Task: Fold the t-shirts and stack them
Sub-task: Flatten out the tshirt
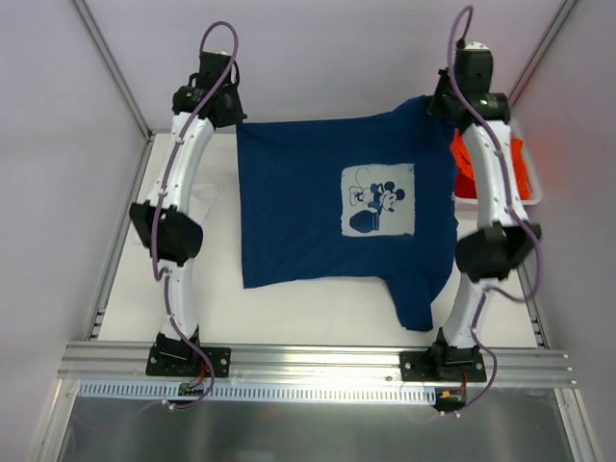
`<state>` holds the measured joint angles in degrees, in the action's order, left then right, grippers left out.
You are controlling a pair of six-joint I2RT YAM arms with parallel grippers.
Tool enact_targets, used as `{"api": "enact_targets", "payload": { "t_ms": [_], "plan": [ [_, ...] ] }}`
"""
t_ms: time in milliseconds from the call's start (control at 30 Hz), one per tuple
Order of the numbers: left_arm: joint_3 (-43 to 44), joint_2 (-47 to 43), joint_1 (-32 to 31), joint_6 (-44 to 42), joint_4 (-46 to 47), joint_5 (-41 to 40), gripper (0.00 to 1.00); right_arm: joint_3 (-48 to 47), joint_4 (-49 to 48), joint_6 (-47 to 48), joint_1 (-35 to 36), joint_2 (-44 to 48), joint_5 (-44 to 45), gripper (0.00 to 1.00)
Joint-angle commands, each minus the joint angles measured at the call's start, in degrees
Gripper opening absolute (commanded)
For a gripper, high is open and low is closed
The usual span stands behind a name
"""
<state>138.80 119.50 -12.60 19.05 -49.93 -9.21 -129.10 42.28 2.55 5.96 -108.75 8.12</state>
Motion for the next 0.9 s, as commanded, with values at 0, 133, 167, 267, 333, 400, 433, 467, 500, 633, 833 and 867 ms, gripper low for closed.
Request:
{"api": "enact_targets", "payload": {
  "t_ms": [0,133,167,267,333,400,433,467,500,633,833,867],
  "plan": [
    [6.3,7.4,3.2,2.6,-1.0,0.9,0.06,-14.4,4.0,-0.4,-1.7,-12.6,-2.7,0.15],
    [7.1,16.5,3.5,1.9,1.2,-5.4,0.99,-15.8,4.0,-2.3,-2.6,-25.3,-4.2,0.66],
    [7.5,17.3,3.5,1.3,1.2,-6.0,0.99,-14.4,3.9,-2.2,-2.5,-26.1,-4.4,0.68],
    [6.7,16.9,3.5,1.1,1.2,-7.7,0.99,-11.5,2.7,-0.5,-2.5,-26.1,-4.2,0.99],
    [4.7,14.2,3.3,1.1,1.2,-7.0,0.99,-9.1,3.0,0.6,-2.5,-23.6,-2.8,0.99],
    [1.7,11.6,2.9,1.6,1.3,-6.1,0.99,-4.8,2.9,1.4,-2.5,-20.6,-2.4,1.00],
    [0.3,8.5,2.2,1.8,1.2,-5.6,0.99,-3.0,2.6,1.4,-2.5,-18.8,-2.7,1.00],
    [-1.2,7.1,1.6,1.8,1.3,-3.7,0.99,-1.3,2.8,1.3,-2.5,-15.0,-3.0,0.99],
    [-4.0,4.2,-0.1,1.4,1.3,-3.0,0.99,1.8,3.6,1.1,-2.4,-13.3,-3.5,0.99],
    [-13.0,-2.2,-7.1,0.4,1.2,-1.2,0.84,10.3,6.5,0.0,-1.1,-4.5,-3.4,0.99],
    [-32.1,-7.6,-18.7,3.7,1.2,-1.8,0.00,26.9,11.2,-4.5,5.2,8.8,-0.5,0.09],
    [-34.2,-7.8,-19.5,4.6,1.3,-2.4,0.00,29.6,11.5,-5.5,5.9,10.2,0.2,0.00]
  ]
}}
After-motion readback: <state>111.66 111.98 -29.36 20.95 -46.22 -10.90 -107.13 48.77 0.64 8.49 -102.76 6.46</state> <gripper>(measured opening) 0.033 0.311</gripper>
